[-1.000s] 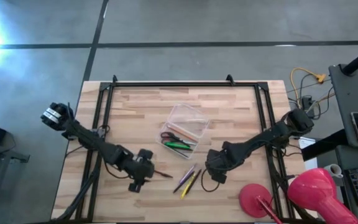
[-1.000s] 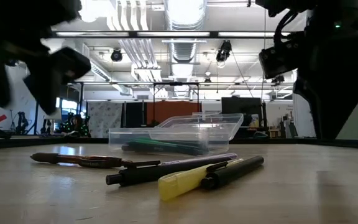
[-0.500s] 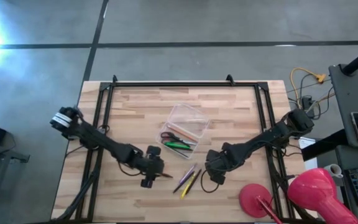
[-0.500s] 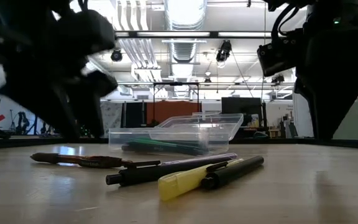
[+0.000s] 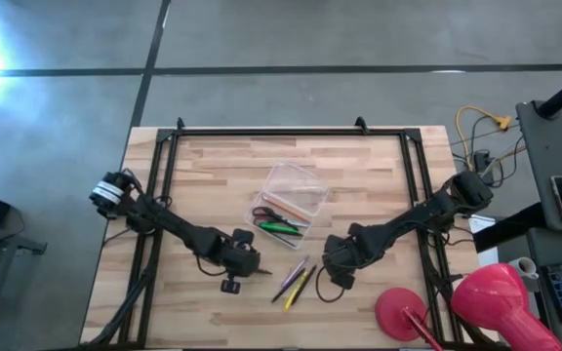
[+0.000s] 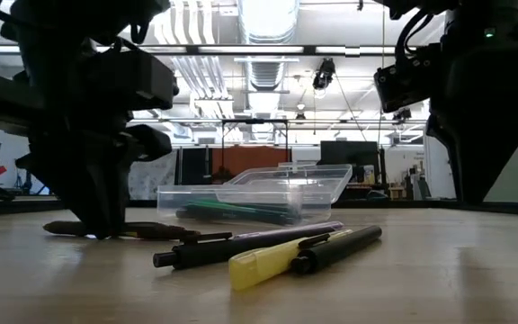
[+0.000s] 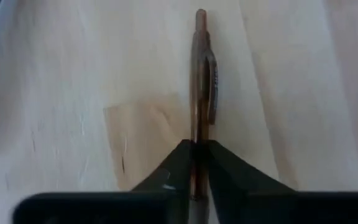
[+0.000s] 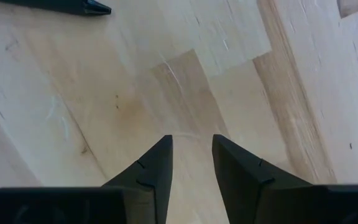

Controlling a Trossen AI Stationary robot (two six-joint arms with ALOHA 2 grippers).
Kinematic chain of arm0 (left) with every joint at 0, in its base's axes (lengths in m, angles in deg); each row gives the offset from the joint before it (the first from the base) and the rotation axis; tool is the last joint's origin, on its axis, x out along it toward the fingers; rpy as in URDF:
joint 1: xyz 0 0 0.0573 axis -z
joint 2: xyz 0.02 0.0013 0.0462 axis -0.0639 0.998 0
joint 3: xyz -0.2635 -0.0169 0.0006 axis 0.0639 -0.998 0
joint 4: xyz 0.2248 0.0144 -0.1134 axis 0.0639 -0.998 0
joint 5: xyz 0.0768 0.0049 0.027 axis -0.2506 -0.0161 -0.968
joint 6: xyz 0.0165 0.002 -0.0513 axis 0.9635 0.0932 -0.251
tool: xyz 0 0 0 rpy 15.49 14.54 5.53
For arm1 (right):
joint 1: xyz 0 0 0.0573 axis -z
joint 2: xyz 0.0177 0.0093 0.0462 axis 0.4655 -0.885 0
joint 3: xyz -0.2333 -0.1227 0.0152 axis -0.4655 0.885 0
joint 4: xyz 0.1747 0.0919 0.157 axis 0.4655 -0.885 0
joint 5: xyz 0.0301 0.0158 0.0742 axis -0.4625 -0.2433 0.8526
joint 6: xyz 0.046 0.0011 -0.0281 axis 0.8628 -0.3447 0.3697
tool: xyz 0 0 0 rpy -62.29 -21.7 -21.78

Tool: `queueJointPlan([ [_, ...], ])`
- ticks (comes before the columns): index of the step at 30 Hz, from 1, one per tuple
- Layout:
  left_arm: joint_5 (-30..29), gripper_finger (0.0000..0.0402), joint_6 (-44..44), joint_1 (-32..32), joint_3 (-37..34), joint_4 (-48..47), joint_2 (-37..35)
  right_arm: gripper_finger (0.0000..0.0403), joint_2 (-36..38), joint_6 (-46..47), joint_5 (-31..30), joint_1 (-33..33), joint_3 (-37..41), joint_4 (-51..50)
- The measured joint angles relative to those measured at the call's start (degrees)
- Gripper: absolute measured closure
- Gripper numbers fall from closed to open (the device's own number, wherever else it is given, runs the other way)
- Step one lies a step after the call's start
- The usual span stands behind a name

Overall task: Pick & place school supplies into a supply box
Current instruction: Put the brown pen into the transparent case

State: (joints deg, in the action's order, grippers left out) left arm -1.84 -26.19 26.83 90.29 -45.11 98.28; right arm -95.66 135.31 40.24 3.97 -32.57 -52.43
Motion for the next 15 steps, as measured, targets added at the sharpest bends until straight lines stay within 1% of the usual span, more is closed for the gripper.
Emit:
queueJointPlan([
  [2,0.10,0.0386,-0.25,-0.20,1.45,-3.22,-0.55,0.0302,0.00,-1.41,0.00,0.00,0.06,-0.08],
  [4,-0.61,0.0386,0.04,-0.33,4.00,-9.79,-1.07,0.0305,0.00,-2.40,-0.22,0.00,0.09,-0.21],
  [5,-1.47,0.0386,0.73,-0.33,5.56,-14.60,-1.30,0.0306,0.00,-2.67,-0.74,0.00,0.09,-0.30],
  [7,-3.68,0.0391,3.63,-0.44,9.47,-19.95,-1.95,0.0309,0.00,-2.90,-2.30,0.00,0.09,-0.44],
  [10,-8.96,0.0393,8.97,-1.76,15.78,-26.14,-3.68,0.0314,0.00,-3.09,-5.33,0.00,0.09,-0.45],
  [12,-12.25,0.0393,12.44,-3.41,18.96,-27.49,-4.01,0.0317,0.21,-3.09,-7.44,0.00,0.13,-0.54],
  [15,-14.38,0.0393,18.10,-7.55,23.67,-26.88,-3.95,0.0322,0.84,-3.11,-11.11,0.00,0.23,-1.21],
])
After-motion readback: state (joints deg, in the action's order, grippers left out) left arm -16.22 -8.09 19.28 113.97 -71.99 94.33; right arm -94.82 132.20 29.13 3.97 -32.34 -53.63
